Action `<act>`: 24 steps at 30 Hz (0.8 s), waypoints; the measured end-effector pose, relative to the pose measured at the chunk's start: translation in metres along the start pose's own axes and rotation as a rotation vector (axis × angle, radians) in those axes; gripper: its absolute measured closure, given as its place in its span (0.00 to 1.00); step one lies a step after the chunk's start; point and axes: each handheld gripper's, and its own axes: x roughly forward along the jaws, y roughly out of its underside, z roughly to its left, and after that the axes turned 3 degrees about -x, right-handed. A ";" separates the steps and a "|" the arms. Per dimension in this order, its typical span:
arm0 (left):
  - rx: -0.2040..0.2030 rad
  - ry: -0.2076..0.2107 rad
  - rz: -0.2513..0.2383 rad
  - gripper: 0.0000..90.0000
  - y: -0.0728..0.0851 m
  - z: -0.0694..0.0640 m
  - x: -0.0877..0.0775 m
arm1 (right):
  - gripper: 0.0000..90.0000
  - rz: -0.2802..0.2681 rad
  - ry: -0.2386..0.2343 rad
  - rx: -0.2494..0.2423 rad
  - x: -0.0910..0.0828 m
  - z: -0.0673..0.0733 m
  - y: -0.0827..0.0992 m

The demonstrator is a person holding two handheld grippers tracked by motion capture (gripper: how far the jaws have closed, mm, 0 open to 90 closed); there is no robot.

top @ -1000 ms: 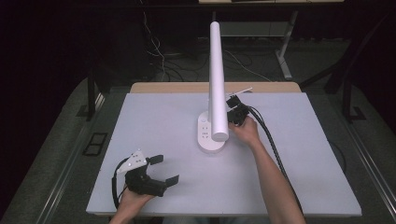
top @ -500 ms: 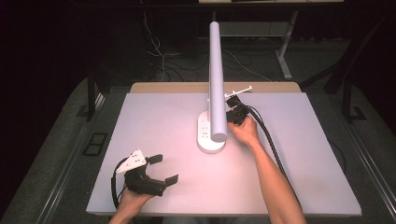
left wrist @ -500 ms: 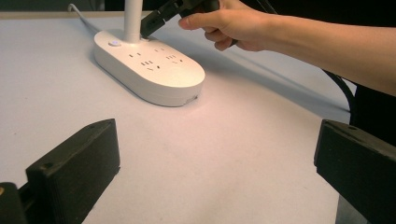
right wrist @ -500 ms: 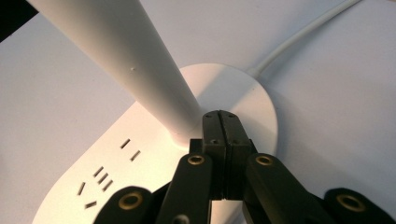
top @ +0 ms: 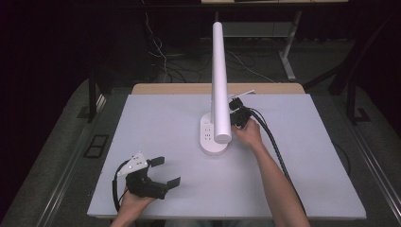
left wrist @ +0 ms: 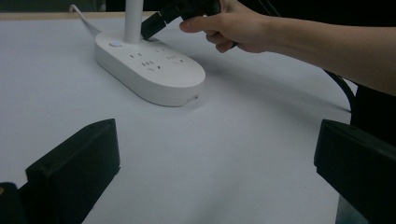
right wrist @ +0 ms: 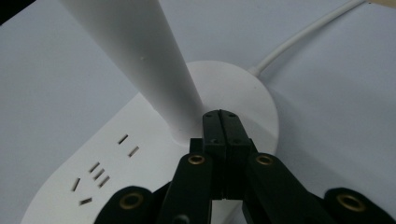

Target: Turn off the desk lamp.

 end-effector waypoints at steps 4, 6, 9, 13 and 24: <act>0.000 0.000 0.003 0.00 0.000 0.000 0.000 | 1.00 -0.020 -0.006 0.014 0.000 -0.001 0.003; 0.002 0.000 0.002 0.00 0.000 0.001 0.001 | 1.00 -0.024 -0.008 0.016 -0.001 -0.002 0.004; -0.002 -0.003 0.000 0.00 0.000 0.001 0.000 | 1.00 -0.026 -0.012 0.017 -0.001 -0.002 0.004; -0.004 -0.004 -0.003 0.00 0.000 0.002 0.000 | 1.00 -0.025 -0.022 0.026 -0.001 -0.003 0.004; -0.004 -0.005 -0.003 0.00 0.000 0.002 -0.001 | 1.00 -0.011 -0.017 0.016 -0.005 -0.003 0.003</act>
